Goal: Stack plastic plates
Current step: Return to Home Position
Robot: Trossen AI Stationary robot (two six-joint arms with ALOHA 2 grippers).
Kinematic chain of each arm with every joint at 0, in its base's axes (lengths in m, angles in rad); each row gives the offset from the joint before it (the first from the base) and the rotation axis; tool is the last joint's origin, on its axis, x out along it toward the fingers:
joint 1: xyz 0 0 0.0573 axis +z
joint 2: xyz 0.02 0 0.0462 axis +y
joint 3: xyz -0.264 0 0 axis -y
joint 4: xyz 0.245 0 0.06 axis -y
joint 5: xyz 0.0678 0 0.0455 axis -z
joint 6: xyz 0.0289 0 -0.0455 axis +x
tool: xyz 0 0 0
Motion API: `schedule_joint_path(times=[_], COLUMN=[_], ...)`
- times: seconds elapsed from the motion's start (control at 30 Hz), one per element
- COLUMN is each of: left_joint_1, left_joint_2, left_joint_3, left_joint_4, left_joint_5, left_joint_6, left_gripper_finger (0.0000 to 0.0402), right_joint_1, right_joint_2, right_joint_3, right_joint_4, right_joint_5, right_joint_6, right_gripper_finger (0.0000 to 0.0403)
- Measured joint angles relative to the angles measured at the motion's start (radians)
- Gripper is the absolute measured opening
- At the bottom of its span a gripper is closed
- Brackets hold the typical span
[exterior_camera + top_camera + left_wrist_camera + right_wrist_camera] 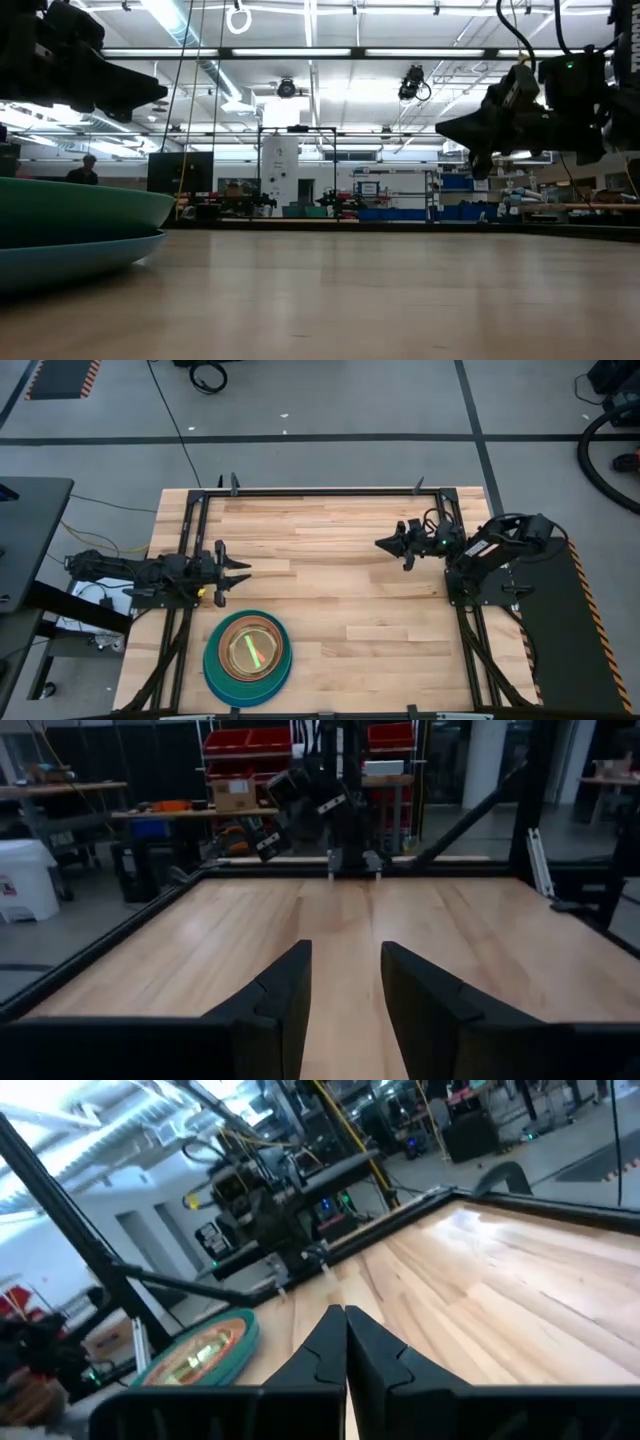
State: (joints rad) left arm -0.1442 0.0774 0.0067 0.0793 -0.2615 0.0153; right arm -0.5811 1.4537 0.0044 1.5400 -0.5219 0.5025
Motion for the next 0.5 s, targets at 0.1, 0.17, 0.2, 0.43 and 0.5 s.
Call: schedule_joint_path(times=[0.1,0.17,0.2,0.43,0.5], left_joint_1=[0.000,0.000,0.001,0.001,0.001], left_joint_2=[0.001,0.000,0.001,0.001,0.001], left_joint_3=[0.000,0.000,0.000,0.000,0.000], left_joint_4=[-0.005,-0.009,-0.011,0.002,0.020], left_joint_5=[0.003,0.003,0.003,0.002,0.001], left_joint_6=[0.036,0.049,0.049,-0.029,-0.029], left_gripper_finger=[0.0130,0.0130,0.0130,0.0130,0.0130], right_joint_1=[0.021,0.039,0.047,0.084,0.083], right_joint_2=[0.001,0.001,0.001,0.009,0.021], right_joint_3=[0.000,0.000,0.000,0.000,0.000], right_joint_4=[-0.007,-0.008,-0.007,-0.043,-0.045], right_joint_5=[0.005,0.006,0.007,0.124,0.161], right_joint_6=[-0.045,-0.067,-0.075,-0.087,-0.087], right_gripper_finger=[0.0006,0.0006,0.0006,0.0009,0.0010])
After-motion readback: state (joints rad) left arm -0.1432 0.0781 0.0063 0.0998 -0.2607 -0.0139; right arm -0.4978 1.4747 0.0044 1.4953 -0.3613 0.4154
